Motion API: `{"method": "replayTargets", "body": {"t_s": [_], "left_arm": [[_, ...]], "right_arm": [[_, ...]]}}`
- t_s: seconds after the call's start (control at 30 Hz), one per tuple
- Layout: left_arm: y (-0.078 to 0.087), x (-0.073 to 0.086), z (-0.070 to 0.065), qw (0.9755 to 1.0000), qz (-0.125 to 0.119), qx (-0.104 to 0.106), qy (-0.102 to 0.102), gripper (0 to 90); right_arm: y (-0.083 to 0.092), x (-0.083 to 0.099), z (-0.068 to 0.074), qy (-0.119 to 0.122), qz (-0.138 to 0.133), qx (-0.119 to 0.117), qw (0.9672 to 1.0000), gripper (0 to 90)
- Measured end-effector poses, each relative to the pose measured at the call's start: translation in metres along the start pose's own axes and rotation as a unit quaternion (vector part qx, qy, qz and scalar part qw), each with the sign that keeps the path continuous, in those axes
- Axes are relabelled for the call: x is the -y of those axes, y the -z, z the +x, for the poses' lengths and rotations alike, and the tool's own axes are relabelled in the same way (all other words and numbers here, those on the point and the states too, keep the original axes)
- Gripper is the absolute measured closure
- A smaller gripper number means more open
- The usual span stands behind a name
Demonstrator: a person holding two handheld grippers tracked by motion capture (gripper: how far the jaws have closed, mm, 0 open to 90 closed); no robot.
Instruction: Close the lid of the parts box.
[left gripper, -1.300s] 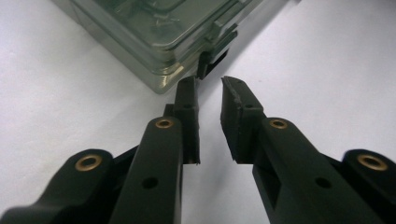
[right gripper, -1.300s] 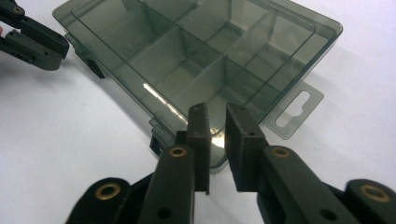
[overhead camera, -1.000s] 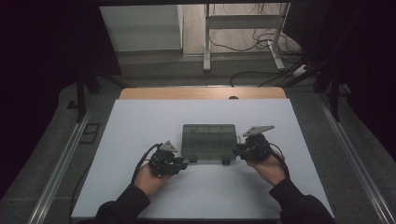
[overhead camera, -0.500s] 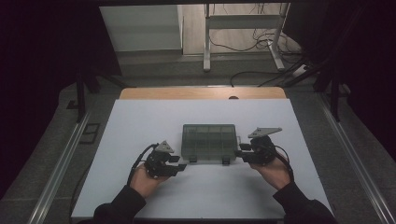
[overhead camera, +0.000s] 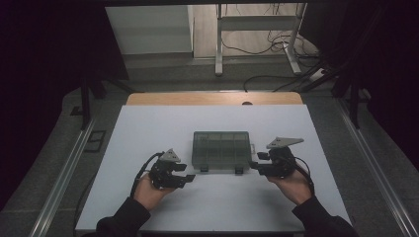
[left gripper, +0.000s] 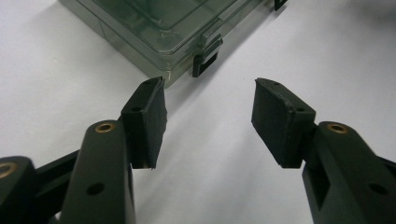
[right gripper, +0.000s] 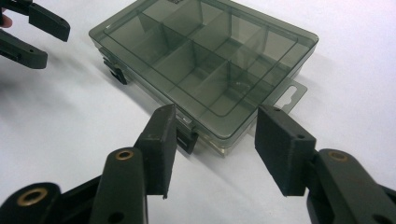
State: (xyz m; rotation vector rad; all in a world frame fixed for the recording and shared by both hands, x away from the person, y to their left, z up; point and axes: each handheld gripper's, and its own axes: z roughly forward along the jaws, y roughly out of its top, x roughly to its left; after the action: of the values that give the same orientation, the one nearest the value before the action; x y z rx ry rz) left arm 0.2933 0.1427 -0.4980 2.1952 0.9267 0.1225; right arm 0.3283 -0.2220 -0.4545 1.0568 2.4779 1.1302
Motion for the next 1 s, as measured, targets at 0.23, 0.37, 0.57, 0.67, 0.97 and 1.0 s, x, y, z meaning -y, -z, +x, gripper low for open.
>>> {"method": "replayTargets", "body": {"t_s": [0.23,0.37,0.57,0.67,0.97,1.0], "left_arm": [[0.007,0.003,0.002,1.0000,-0.005,-0.002,0.003,41.5],[0.011,0.004,0.003,0.9999,-0.008,-0.003,0.006,39.8],[0.017,0.008,0.004,0.9999,-0.010,-0.004,0.008,36.5],[0.021,0.012,0.004,0.9998,-0.014,-0.007,0.009,34.6],[0.029,0.019,0.003,0.9996,-0.020,-0.019,0.007,25.1],[0.030,0.019,0.003,0.9995,-0.021,-0.021,0.007,24.2]], "right_arm": [[0.006,0.004,0.002,0.001,-0.008,0.004,1.0000,43.1],[0.008,0.007,0.002,-0.001,-0.008,0.004,1.0000,40.5],[0.012,0.013,0.002,-0.003,-0.011,0.008,0.9999,36.5],[0.014,0.016,0.002,-0.002,-0.010,0.010,0.9999,34.0],[0.019,0.024,0.004,-0.001,-0.006,0.012,0.9999,24.7],[0.020,0.025,0.004,-0.001,-0.008,0.013,0.9999,23.7]]}}
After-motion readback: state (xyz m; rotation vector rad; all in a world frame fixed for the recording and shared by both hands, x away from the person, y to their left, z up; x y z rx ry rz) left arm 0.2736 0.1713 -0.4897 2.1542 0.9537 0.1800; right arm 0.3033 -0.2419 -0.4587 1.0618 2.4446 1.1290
